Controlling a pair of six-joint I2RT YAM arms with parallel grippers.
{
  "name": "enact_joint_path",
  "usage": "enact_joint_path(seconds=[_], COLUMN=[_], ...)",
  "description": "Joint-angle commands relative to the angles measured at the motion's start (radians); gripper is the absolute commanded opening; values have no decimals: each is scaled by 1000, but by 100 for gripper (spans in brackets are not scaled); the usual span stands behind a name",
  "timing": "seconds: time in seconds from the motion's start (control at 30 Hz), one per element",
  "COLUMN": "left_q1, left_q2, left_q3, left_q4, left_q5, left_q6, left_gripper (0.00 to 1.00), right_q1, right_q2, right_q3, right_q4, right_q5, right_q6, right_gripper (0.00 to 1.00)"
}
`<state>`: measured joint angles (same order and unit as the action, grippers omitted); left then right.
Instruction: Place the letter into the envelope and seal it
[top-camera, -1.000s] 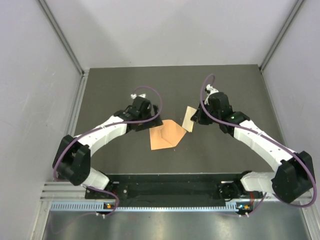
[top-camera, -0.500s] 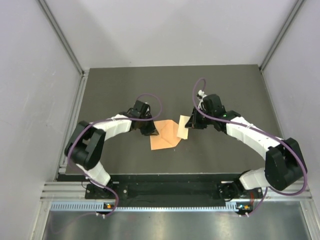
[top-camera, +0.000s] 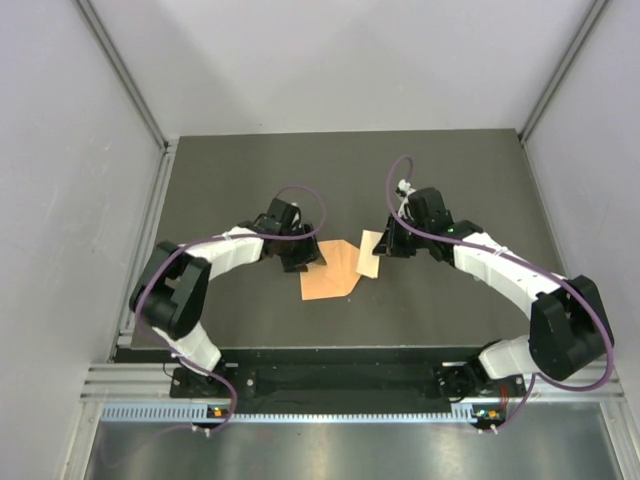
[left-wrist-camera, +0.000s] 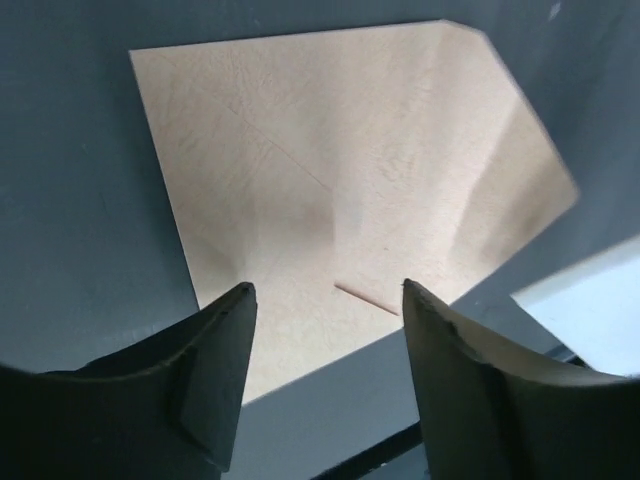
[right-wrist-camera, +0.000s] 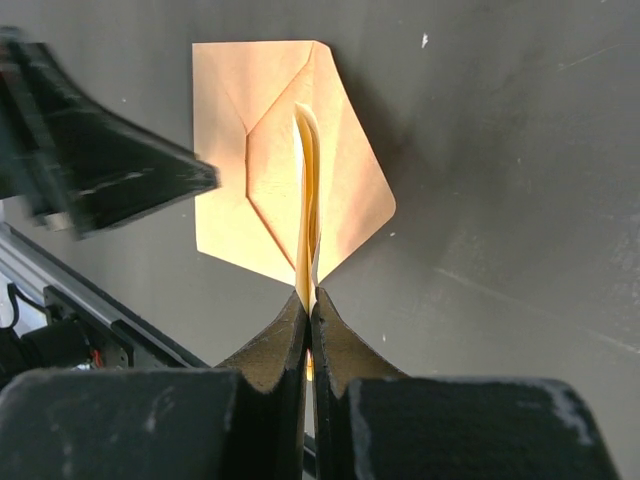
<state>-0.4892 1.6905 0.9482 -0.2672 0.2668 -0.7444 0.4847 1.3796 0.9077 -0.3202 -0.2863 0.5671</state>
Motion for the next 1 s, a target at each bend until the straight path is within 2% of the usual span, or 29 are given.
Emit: enact_joint_path(seconds=[0.0, 0.03, 0.1, 0.23, 0.37, 0.6, 0.97], left_q1=[0, 0, 11, 41, 58, 58, 57], left_q2=[-192, -218, -279, -330, -290, -169, -71], left_q3=[50, 49, 31, -23, -51, -65, -83], left_q4=[-67, -81, -113, -112, -83, -7, 98], left_q5=[-108, -176, -237, -302, -227, -121, -14], left_q6=[23, 23, 22, 13, -3, -35, -70], left_gripper=[73, 82, 87, 86, 83, 84, 86], right_q1=[-17, -17, -18, -18, -17, -17, 8], right_q2=[-31, -33, -31, 18, 82, 217, 306], right_q3=[46, 54, 62, 88, 95, 132, 115], right_q4=[7, 3, -3, -20, 6, 18, 23], right_q5=[-7, -8, -17, -65, -116, -158, -175], right_q6=[-56, -71, -84, -98, -70, -81, -82], right_gripper=[0, 0, 0, 0, 0, 0, 0])
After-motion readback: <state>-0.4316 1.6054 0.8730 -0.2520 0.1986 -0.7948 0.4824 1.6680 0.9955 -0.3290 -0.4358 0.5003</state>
